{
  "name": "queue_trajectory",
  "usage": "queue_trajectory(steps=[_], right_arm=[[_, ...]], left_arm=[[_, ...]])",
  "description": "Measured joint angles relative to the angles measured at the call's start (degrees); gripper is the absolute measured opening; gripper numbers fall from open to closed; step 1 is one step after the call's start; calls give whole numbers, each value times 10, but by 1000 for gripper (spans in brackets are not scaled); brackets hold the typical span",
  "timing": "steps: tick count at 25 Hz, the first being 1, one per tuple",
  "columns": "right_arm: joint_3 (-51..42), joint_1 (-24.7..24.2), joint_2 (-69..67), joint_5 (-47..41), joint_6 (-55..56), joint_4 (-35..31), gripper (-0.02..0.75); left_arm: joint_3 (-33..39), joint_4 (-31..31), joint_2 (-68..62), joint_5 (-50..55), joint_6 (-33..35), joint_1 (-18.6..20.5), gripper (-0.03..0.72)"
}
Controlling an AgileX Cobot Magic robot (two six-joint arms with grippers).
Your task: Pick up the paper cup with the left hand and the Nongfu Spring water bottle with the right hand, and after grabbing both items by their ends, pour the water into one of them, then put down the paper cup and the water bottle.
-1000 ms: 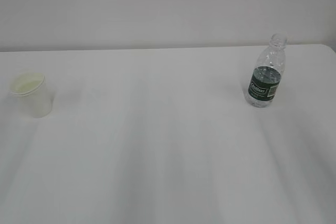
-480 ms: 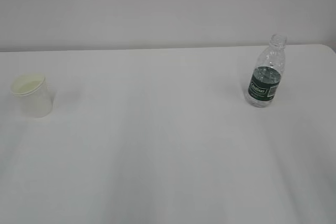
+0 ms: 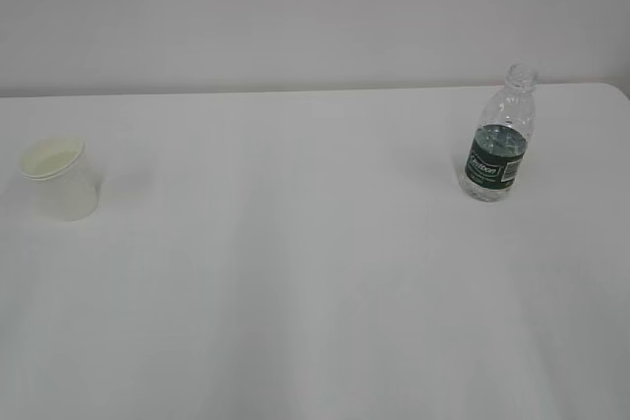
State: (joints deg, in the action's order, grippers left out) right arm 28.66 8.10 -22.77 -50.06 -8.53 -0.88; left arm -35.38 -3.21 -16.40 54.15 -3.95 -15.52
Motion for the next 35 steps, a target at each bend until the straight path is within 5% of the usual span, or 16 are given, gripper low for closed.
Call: queue_trajectory(steps=[12,21,35], right_arm=[[5,0,1,-78,0,9,594],[5,0,1,-155,0,27,593],[5,0,65,-158,15,43,592]], left_arm=[[0,1,0,107,0,0,587],[51,3,0,92,0,0,582],[51,8,26,84,0,0,521]])
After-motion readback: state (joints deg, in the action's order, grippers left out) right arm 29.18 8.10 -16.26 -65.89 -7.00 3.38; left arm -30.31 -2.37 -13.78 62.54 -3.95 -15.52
